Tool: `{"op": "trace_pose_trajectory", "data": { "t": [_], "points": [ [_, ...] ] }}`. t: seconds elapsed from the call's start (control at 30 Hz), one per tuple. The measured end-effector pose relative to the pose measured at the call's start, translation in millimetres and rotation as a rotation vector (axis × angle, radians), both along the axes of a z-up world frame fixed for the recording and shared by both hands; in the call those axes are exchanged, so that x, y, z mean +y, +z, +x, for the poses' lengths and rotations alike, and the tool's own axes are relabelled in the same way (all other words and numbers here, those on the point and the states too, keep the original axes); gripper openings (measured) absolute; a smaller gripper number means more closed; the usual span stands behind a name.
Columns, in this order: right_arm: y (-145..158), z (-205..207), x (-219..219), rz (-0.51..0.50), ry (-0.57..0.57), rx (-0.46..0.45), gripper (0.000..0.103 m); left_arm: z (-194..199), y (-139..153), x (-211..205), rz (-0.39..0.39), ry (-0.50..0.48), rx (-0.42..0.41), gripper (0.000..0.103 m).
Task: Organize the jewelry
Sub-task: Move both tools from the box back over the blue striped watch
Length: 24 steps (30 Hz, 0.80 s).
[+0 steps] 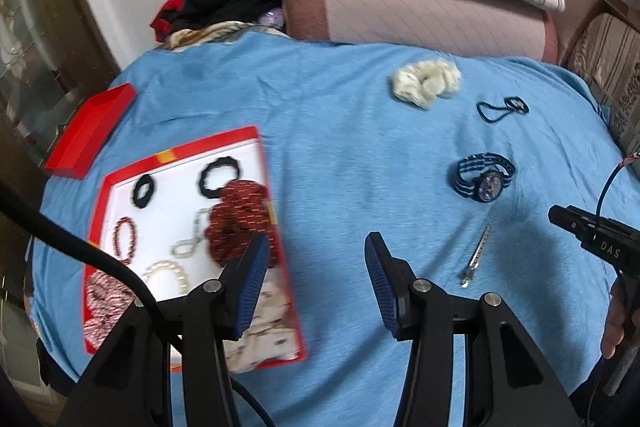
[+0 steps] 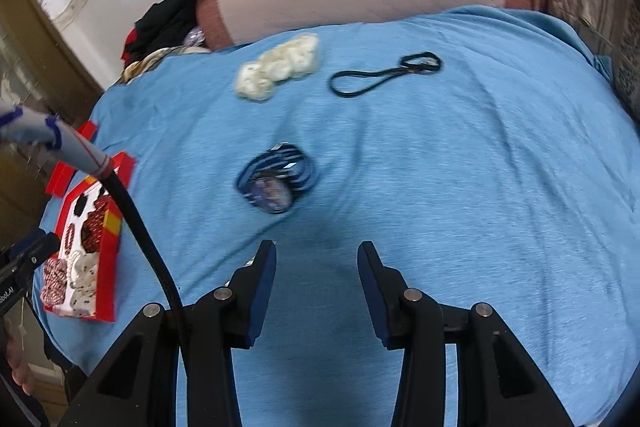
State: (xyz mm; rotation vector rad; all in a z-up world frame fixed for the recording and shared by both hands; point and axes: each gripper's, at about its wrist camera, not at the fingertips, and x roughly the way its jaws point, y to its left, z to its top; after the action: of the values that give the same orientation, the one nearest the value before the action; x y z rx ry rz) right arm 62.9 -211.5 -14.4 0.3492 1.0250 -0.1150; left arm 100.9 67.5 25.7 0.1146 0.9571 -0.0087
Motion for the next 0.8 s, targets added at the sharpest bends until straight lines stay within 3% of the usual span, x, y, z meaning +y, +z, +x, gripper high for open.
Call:
{"op": "trace_pose_trajectory", "data": {
  "t": [0.27,0.43,0.57,0.7,0.8],
  "points": [
    [-13.7,0.4,-37.5,0.015,-0.033,0.006,0.046,28.3,-36.5,-38.8,-0.06,-0.066,0.071,0.048],
    [-23.6,-0.7,-34.6,0.084,0.002,0.004,0.047,61.3,-61.7,-65.5,-0.117,-0.134,0.125,0.048],
    [-32.2,6.6,-16.1,0.132,0.05,0.002,0.051,88.8,-73.9,-70.3,-0.178,-0.121,0.157,0.048],
    [-34.3,17.0,-10.0,0.133,0.071,-0.004,0.052,85.7,-73.3,-71.2,-0.237,-0.177,0.158,0.048],
    [-36.2,23.8,-10.9,0.141,0.078,-0.006,0.052,71.0,-77.5,-80.2,-0.214,-0.25,0.166,0.048]
  ]
}}
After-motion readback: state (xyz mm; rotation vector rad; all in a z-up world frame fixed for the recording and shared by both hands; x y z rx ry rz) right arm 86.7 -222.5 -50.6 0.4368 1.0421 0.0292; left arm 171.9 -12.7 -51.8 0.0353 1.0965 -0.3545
